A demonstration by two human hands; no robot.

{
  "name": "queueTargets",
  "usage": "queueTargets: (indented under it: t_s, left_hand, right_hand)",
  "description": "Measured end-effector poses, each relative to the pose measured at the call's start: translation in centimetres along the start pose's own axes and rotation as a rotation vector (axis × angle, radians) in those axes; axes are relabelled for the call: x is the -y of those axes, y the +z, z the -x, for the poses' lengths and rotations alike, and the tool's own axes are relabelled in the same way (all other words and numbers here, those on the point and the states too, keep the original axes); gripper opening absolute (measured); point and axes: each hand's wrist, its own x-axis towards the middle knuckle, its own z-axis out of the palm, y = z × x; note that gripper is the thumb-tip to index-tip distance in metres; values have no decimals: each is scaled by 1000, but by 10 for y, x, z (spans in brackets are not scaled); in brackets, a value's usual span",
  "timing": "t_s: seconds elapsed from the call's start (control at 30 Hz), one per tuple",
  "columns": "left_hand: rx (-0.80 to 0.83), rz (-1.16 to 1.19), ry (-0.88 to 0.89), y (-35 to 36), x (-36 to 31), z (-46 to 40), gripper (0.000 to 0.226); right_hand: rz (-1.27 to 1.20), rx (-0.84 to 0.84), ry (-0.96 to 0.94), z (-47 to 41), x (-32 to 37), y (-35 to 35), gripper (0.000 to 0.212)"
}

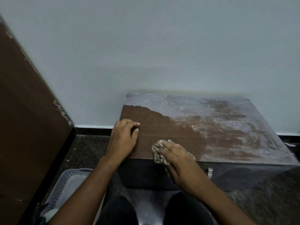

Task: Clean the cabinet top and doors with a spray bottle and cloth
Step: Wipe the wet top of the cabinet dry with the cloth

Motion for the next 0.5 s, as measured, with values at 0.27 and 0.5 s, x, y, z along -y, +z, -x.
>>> queueTargets:
  t_s: [0.27, 0.5]
  left_hand:
    - [-100, 131, -154, -10, 25, -6, 29]
    - [-168, 513, -612, -6, 45, -9, 33]
  right_hand:
    - [93, -83, 183, -74, -25, -11, 50]
    - [51, -29, 30, -188, 8, 39, 49]
